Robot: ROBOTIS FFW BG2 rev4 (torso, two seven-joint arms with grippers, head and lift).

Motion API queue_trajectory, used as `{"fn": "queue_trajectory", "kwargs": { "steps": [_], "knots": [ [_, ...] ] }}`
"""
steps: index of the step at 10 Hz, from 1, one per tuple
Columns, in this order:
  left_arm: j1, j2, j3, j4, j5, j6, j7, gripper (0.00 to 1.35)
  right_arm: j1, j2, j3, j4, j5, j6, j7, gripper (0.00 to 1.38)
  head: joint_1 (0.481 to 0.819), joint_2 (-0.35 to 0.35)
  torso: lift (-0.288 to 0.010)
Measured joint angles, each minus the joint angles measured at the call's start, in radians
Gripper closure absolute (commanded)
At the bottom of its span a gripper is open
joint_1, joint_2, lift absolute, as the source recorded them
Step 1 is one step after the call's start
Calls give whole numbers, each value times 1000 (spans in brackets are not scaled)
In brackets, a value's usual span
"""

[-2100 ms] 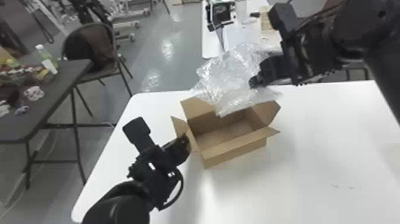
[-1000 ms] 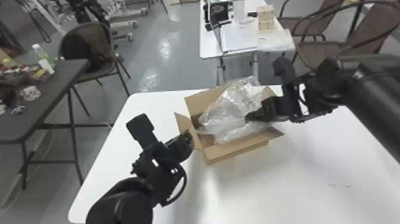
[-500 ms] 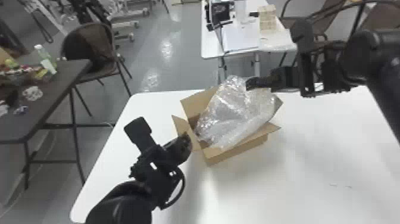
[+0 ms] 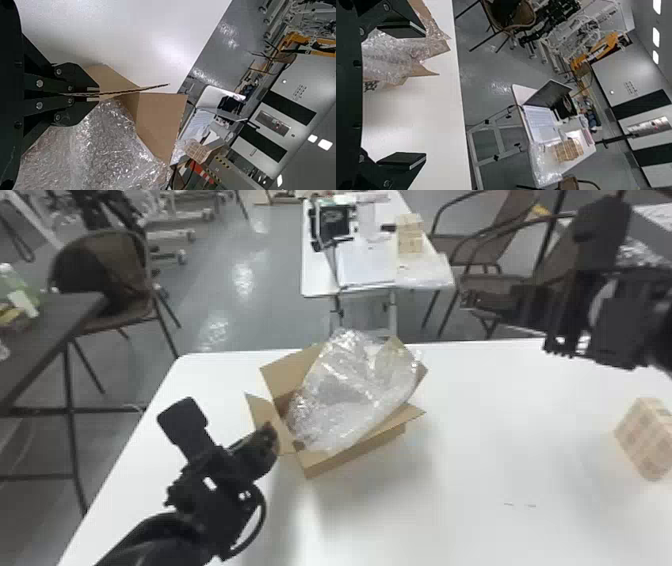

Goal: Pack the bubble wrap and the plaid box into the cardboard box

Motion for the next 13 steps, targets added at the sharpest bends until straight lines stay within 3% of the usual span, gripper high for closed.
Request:
{"fn": "queue_trajectory", "kwargs": {
  "steps": [1,2,4,5,8,10,13],
  "knots": [
    [2,-2,2,-2,0,0,0,1222,61,-45,-11,-64,-91,-38,-72,200,674,93,-100],
    [3,-5,4,-4,0,-1,-1,1222,114,-70,-31,-115,-133,-53,-103,200,682,80,-100],
    [3,-10,4,-5,1,-4,-1,1222,254,-83,-63,-219,-94,-104,-109,200,695,54,-100],
    [3,-13,5,-5,1,-5,-3,1222,365,-85,-54,-279,16,-208,-56,200,695,45,-100],
    [19,-20,21,-10,1,-14,-14,1222,708,-79,-7,-331,434,-690,47,200,695,-5,-100],
    [26,-21,27,-14,1,-17,-18,1222,861,-71,-42,-284,535,-944,50,200,695,-51,-100],
    [29,-21,30,-20,1,-13,-20,1222,929,-41,-89,-258,609,-991,-6,200,695,-102,-100]
  ]
}}
